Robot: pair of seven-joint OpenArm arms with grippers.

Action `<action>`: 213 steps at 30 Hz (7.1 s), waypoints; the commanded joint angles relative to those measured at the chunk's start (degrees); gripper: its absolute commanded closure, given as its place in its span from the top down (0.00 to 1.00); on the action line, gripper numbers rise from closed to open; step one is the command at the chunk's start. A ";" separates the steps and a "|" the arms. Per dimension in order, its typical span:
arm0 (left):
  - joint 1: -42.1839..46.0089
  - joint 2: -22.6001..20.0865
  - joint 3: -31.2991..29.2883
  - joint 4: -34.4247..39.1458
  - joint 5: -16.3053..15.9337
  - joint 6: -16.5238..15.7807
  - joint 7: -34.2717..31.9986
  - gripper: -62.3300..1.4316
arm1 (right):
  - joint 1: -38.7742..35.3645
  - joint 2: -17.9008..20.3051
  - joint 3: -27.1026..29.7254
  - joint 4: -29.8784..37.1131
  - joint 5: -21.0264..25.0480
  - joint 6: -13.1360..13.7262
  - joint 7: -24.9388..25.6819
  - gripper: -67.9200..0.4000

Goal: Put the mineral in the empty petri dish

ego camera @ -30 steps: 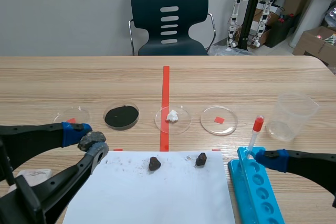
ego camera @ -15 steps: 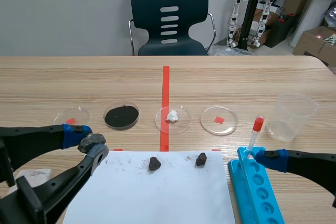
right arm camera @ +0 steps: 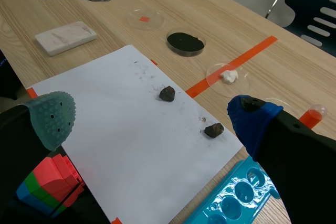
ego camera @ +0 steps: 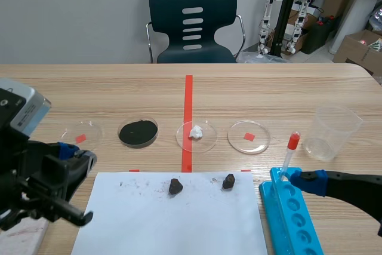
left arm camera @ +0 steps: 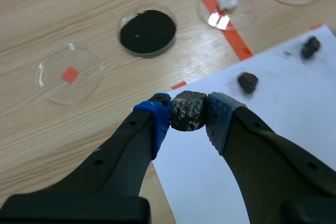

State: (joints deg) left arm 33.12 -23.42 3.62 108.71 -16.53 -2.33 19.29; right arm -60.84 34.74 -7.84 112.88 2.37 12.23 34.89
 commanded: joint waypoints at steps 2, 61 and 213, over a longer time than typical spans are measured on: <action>-5.77 1.55 0.15 -4.63 -2.27 1.22 0.02 0.23 | 0.04 -0.15 0.48 1.29 0.63 -0.24 1.05 0.89; -52.52 12.17 0.55 -68.52 1.36 6.91 -9.42 0.23 | 0.04 -0.15 0.48 1.29 0.63 -0.24 1.05 0.89; -46.14 8.31 0.44 -56.08 1.36 2.64 -9.05 1.00 | 0.04 -0.15 0.48 1.29 0.63 -0.24 1.05 0.89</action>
State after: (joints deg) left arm -12.23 -14.61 4.21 52.49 -15.00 0.30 11.25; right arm -60.82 34.74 -7.84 112.88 2.39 12.23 34.89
